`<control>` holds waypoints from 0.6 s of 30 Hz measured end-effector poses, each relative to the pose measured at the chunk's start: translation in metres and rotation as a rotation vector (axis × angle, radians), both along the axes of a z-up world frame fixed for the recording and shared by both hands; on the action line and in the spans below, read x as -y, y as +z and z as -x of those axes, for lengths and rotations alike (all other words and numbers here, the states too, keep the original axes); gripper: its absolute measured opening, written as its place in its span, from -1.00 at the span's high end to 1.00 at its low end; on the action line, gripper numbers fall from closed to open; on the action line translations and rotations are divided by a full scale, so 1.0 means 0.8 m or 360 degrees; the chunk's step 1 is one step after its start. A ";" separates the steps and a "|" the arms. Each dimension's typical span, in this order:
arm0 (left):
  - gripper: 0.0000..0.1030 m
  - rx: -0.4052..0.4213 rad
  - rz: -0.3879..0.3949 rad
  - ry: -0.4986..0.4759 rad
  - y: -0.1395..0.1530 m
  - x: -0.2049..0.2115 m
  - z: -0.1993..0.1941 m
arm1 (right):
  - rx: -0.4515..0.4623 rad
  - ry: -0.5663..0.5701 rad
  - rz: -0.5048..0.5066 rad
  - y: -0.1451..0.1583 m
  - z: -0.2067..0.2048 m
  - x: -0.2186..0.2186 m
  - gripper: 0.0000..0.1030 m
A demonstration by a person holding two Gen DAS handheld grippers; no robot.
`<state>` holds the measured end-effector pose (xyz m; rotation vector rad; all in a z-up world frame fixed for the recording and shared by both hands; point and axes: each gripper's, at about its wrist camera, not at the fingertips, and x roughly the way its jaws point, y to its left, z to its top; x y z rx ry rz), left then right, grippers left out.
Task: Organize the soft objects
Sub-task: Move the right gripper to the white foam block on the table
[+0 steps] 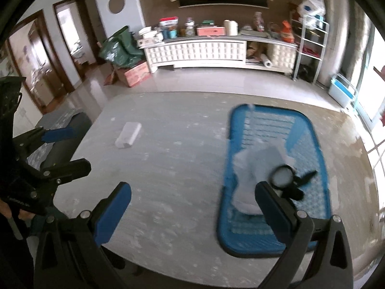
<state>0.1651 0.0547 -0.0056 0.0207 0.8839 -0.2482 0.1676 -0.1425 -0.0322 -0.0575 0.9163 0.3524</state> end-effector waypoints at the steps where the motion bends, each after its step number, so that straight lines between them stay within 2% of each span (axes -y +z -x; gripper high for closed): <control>1: -1.00 0.0007 0.0001 0.0035 0.000 -0.010 0.002 | 0.0003 0.0024 0.0005 -0.001 -0.004 -0.010 -0.99; 11: -1.00 -0.0018 0.0036 0.0292 -0.019 -0.115 0.005 | -0.0030 0.0195 0.0005 -0.022 -0.047 -0.086 -0.99; 18: -1.00 -0.0065 0.0060 0.0432 -0.051 -0.179 0.001 | -0.0067 0.0275 0.0027 -0.038 -0.070 -0.129 -0.99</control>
